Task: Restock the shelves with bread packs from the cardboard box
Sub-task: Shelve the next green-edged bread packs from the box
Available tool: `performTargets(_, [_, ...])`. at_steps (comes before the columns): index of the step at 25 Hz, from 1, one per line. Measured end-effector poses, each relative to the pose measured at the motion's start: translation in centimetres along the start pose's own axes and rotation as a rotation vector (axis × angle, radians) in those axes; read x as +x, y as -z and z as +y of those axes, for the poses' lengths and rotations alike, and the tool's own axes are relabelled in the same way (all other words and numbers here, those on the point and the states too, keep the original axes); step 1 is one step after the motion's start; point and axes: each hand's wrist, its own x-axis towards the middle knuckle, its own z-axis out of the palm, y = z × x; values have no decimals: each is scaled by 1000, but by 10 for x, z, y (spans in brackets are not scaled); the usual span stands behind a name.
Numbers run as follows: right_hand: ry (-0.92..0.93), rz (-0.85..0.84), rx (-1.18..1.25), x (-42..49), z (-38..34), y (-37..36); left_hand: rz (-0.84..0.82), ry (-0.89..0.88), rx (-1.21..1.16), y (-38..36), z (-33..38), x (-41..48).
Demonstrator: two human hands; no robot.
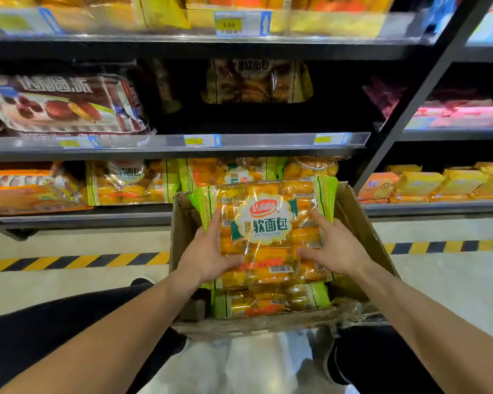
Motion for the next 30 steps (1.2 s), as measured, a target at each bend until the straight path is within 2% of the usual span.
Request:
performTargets(5, [85,199,-22,-5,-29,21,165,-37,68,33,16,-8])
performTargets(12, [132,350,-81,47,-61,46,317,-132,187,97,43,44])
performTargets(18, [163,440,-105,132,-74,70,277,-190,217,132,53,125])
performTargets(22, [148,451,-103,181,-82,77,326,-206,273,145,58,171])
performTargets(30, [188,532,-131,235,-98,104,340,-207,354,180,71,224])
